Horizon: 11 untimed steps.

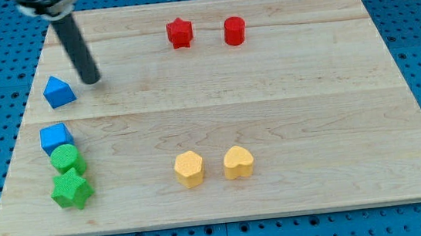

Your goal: Push the green circle towards the hexagon

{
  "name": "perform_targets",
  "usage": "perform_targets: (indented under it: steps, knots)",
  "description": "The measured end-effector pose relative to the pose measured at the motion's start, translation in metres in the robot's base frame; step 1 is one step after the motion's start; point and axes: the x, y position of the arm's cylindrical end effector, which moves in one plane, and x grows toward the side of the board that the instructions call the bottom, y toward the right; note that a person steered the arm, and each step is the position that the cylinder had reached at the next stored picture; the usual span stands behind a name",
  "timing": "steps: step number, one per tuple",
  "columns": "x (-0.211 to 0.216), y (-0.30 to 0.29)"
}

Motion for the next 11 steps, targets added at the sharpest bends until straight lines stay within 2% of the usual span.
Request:
perform_targets:
  steps: [1,2,4,6,7,9,11]
  knots:
    - [-0.041,-0.042]
    - [-0.001,-0.138]
    - [0.126,-0.101]
    - [0.134,-0.098]
    - [0.161,-0.088]
    - [0.155,0.016]
    - [0.155,0.030]
